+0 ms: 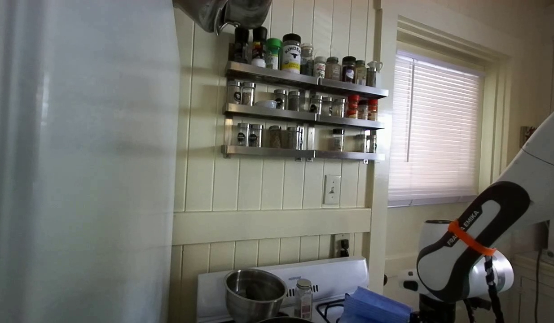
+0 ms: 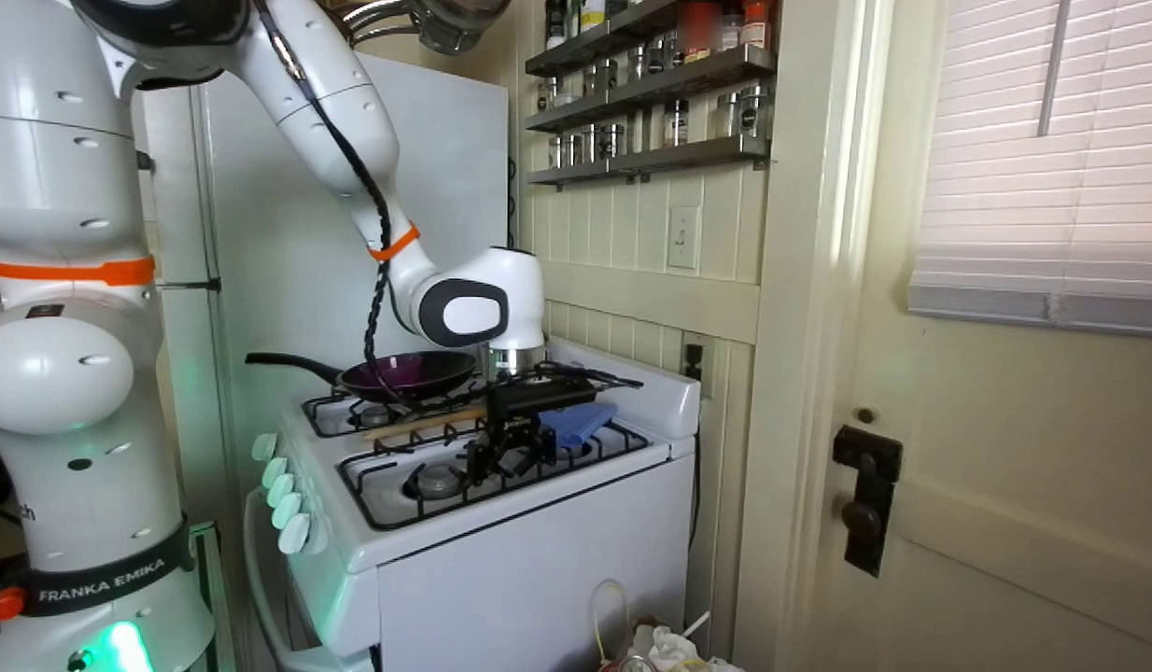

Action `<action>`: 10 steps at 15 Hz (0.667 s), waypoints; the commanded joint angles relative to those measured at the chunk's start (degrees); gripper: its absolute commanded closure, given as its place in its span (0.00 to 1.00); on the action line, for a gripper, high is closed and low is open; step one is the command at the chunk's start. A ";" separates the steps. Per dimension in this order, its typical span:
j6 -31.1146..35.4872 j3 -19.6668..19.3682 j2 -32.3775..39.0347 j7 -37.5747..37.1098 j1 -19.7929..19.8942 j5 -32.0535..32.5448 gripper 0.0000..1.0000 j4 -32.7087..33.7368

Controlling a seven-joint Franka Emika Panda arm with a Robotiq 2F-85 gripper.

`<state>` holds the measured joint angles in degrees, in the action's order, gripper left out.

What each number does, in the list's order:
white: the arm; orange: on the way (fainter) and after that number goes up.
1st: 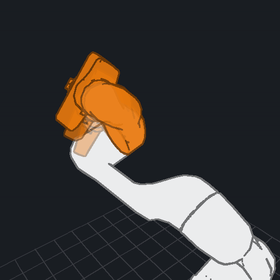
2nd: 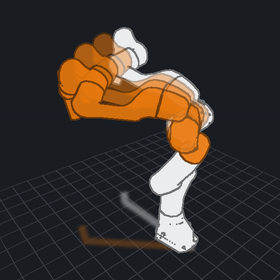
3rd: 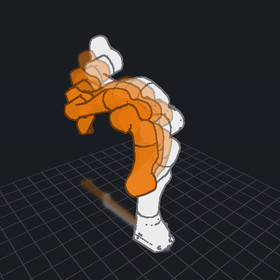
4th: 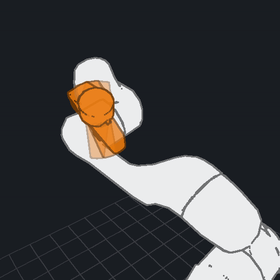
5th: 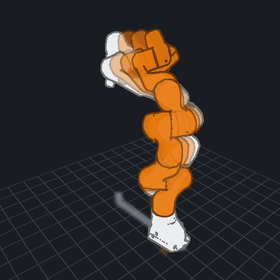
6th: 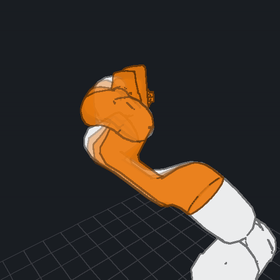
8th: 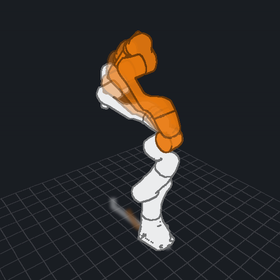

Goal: Move the black grate on top to the right side of the stove,

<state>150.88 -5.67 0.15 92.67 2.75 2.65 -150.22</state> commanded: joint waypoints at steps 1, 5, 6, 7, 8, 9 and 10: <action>-0.60 1.33 -0.75 -1.39 -0.13 -1.82 0.60 -0.22; -0.09 1.82 -2.80 -6.48 -0.33 1.48 0.29 -1.39; 0.21 1.96 -3.64 -8.15 -0.39 2.90 0.23 -1.98; 0.51 2.10 -4.40 -9.14 -0.46 3.99 0.14 -2.49; 0.74 2.34 -5.39 -9.91 -0.63 4.62 0.07 -3.11; 0.61 2.58 -6.33 -10.91 -0.80 5.20 0.01 -3.61; 0.35 2.95 -7.58 -12.22 -1.01 6.11 0.00 -4.34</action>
<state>150.87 -4.06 -2.59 85.12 2.61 6.26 -151.48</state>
